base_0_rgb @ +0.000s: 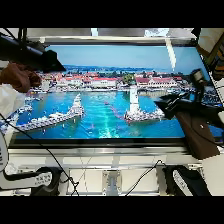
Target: Fold the shirts.
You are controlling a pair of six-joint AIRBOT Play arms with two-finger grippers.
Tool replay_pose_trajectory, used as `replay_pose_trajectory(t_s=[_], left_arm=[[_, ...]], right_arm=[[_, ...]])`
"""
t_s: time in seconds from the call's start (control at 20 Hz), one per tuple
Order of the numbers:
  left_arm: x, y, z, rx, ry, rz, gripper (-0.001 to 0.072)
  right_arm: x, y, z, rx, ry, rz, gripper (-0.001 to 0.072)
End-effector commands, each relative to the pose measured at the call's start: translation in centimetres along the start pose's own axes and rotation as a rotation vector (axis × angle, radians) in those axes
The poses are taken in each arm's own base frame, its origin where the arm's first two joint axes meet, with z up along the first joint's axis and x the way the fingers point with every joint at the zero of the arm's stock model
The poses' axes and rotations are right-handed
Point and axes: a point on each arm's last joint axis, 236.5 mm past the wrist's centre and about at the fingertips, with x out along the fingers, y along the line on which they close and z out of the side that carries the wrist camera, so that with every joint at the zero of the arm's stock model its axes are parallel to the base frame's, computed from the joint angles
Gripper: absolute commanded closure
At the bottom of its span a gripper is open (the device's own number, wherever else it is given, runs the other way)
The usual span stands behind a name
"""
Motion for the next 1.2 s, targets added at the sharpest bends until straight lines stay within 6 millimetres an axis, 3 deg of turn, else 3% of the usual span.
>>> replay_pose_trajectory(t_s=[0.0,0.1,0.3,0.4,0.5,0.65,0.75,0.95,1.15], left_arm=[[-3.5,-2.0,-3.2,0.104,0.034,0.064,0.0694],[-7.3,-2.0,-4.0,0.142,-0.059,0.196,0.0695],[-16.2,0.0,-7.3,0.122,-0.277,0.513,0.0695],[-20.5,1.9,-10.6,0.056,-0.381,0.686,0.0695],[-23.4,4.1,-14.9,-0.029,-0.430,0.833,0.0694],[-23.7,4.3,-19.0,-0.091,-0.447,0.852,0.0694],[-23.5,3.8,-20.0,-0.097,-0.433,0.837,0.0694],[-23.9,3.1,-17.9,-0.053,-0.517,0.812,0.0695],[-25.6,2.8,-15.6,-0.014,-0.631,0.833,0.0694]], right_arm=[[1.5,0.6,0.7,-0.129,-0.020,-0.042,0.0340],[1.5,0.2,2.4,-0.105,-0.086,-0.066,0.0340],[1.3,0.3,3.7,-0.063,-0.144,-0.064,0.0340],[1.3,0.5,3.7,-0.048,-0.146,-0.056,0.0340],[1.3,0.5,3.7,0.029,-0.146,-0.048,0.0339],[1.4,0.4,3.2,0.179,-0.130,-0.044,0.0338],[1.5,0.0,2.4,0.256,-0.098,-0.058,0.0338],[1.5,-0.1,1.5,0.307,-0.066,-0.066,0.0339],[1.3,-0.5,3.5,0.351,-0.153,-0.069,0.0339]])
